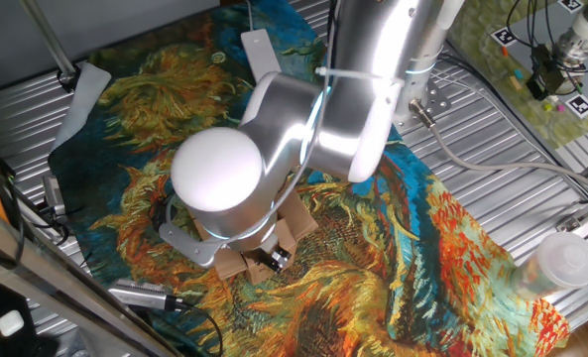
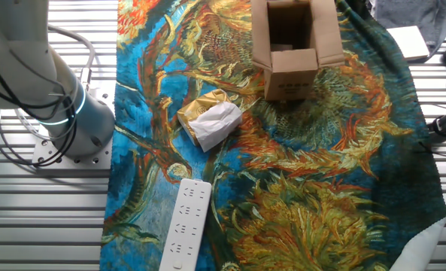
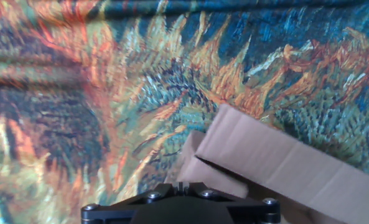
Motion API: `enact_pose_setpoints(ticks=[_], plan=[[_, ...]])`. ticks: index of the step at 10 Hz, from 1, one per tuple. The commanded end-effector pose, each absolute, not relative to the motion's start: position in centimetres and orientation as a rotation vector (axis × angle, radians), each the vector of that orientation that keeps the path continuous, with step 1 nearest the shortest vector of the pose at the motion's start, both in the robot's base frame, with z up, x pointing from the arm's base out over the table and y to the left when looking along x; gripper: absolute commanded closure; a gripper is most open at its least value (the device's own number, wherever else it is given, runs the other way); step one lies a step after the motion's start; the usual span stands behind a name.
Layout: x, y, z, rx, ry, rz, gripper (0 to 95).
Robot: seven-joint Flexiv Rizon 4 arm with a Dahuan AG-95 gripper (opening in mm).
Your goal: Cover the box
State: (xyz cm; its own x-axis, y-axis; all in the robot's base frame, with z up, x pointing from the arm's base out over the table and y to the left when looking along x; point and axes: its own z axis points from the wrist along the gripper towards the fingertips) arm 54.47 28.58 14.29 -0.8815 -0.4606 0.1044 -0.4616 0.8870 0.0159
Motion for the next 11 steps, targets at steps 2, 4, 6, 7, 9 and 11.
enact_pose_setpoints(ticks=[2,4,6,7,9,11], plan=[[54.3,27.8,14.2,0.741,-2.946,0.018,95.0],[54.4,27.6,13.6,0.747,-2.950,0.014,95.0],[54.6,27.5,12.8,0.751,-2.954,0.010,95.0],[54.5,27.5,12.7,0.754,-2.956,0.009,95.0],[54.5,27.5,12.7,0.759,-2.959,0.007,95.0],[54.5,27.5,12.7,0.772,-2.961,-0.004,95.0]])
